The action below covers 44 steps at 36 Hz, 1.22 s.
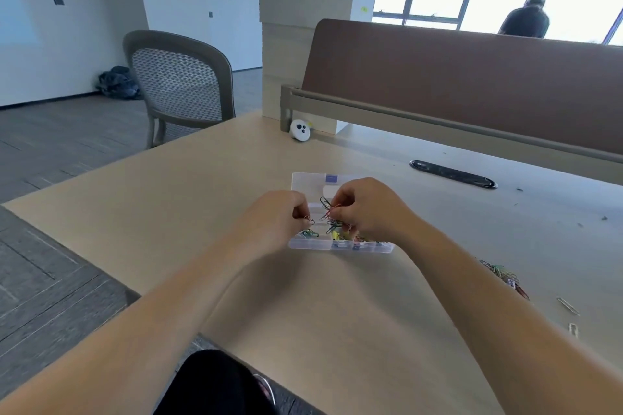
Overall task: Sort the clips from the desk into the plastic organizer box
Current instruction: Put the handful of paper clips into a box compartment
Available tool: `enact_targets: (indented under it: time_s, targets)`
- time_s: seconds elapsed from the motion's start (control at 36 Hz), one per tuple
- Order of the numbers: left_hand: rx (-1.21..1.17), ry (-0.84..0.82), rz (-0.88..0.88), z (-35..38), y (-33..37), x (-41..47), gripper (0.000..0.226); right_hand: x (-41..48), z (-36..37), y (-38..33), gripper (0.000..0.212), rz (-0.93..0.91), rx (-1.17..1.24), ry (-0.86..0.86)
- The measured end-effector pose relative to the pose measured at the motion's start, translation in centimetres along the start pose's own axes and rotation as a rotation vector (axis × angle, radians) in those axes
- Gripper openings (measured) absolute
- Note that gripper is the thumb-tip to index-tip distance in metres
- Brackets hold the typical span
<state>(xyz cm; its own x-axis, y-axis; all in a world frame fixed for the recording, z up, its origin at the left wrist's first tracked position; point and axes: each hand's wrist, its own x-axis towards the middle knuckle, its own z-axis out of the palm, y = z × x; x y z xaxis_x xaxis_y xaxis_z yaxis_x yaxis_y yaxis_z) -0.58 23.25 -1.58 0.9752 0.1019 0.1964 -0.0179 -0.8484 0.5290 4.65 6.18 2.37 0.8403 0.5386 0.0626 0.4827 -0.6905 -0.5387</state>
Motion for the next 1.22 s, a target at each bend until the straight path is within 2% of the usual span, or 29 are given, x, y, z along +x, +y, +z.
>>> enact_targets:
  time_s: [0.39, 0.56, 0.78, 0.97, 1.22]
  targets:
    - [0.115, -0.050, 0.072, -0.2, -0.1, -0.2, 0.012, 0.7, 0.6, 0.1, 0.012, -0.008, -0.002, 0.005]
    - [0.102, -0.041, 0.083, -0.3, -0.2, -0.3, 0.013, 1.0, 0.8, 0.0, 0.011, -0.009, 0.008, 0.006]
    - [0.010, 0.080, 0.008, -1.3, -0.8, -0.2, 0.013, 1.6, 2.1, -1.0, 0.005, -0.042, -0.012, 0.008]
    - [-0.054, 0.074, -0.018, -1.8, -0.6, -0.2, 0.026, 1.7, 3.2, -1.5, 0.008, -0.093, -0.128, 0.038]
    - [-0.031, 0.048, -0.014, -1.5, -1.0, -0.6, 0.009, 1.4, 4.2, -1.5, 0.008, -0.119, -0.133, 0.034]
